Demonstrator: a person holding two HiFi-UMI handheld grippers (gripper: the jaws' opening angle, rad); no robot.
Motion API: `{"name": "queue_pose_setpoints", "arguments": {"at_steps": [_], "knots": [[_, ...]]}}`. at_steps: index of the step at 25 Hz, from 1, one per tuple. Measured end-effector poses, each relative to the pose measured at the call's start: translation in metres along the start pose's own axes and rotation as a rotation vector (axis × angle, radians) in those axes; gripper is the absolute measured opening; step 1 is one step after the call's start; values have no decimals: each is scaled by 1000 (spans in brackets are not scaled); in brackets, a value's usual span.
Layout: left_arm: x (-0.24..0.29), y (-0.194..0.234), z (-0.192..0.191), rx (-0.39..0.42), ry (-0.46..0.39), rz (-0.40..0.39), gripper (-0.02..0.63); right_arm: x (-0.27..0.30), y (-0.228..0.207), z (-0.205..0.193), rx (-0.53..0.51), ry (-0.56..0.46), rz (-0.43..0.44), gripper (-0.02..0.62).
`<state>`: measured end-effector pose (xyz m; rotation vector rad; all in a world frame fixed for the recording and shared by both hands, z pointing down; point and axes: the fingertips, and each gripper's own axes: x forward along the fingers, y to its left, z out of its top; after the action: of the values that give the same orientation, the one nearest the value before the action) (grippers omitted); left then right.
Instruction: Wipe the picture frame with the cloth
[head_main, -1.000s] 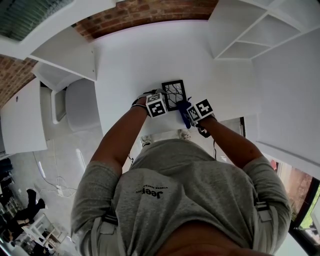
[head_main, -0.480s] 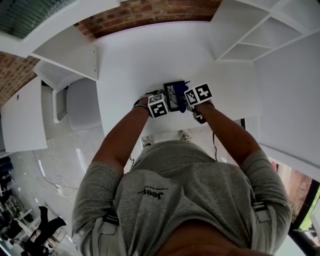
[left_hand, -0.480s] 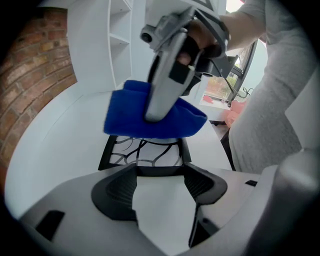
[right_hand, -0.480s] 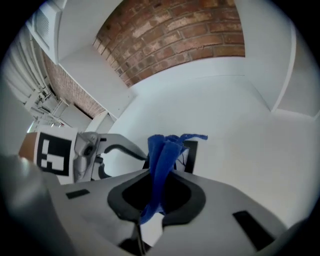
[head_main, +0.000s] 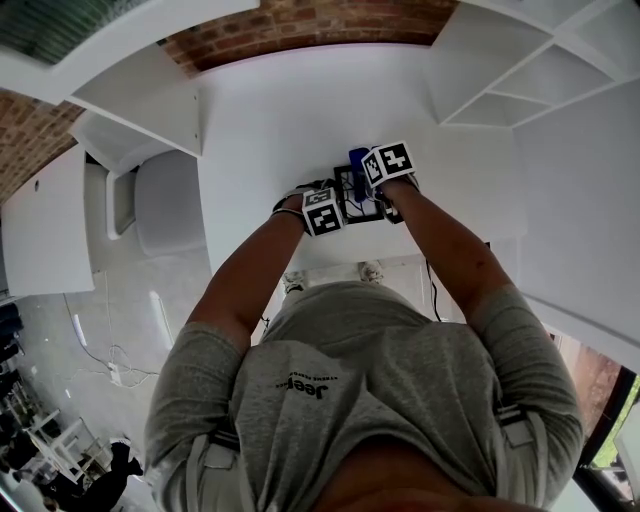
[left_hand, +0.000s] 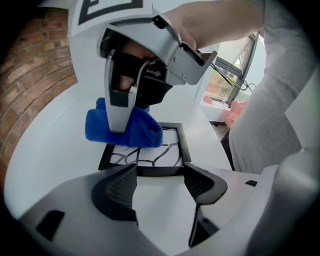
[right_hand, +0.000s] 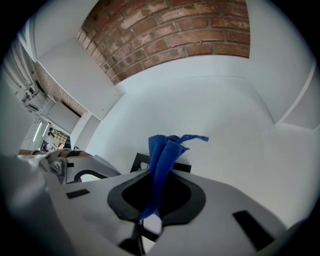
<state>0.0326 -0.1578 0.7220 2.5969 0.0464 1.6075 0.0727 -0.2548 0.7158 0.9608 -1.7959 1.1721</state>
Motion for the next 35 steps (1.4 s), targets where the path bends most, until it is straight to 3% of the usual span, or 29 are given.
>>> {"name": "queue_pose_setpoints", "arguments": {"at_steps": [10, 22, 35], "knots": [[0, -1, 0, 3, -1, -5, 296, 3, 5, -17, -39, 39, -6, 51], [-2, -1, -1, 1, 6, -8, 296, -17, 26, -94, -42, 114, 89, 51], [-1, 1, -2, 2, -4, 3, 296, -21, 38, -126, -12, 127, 147, 51]]}}
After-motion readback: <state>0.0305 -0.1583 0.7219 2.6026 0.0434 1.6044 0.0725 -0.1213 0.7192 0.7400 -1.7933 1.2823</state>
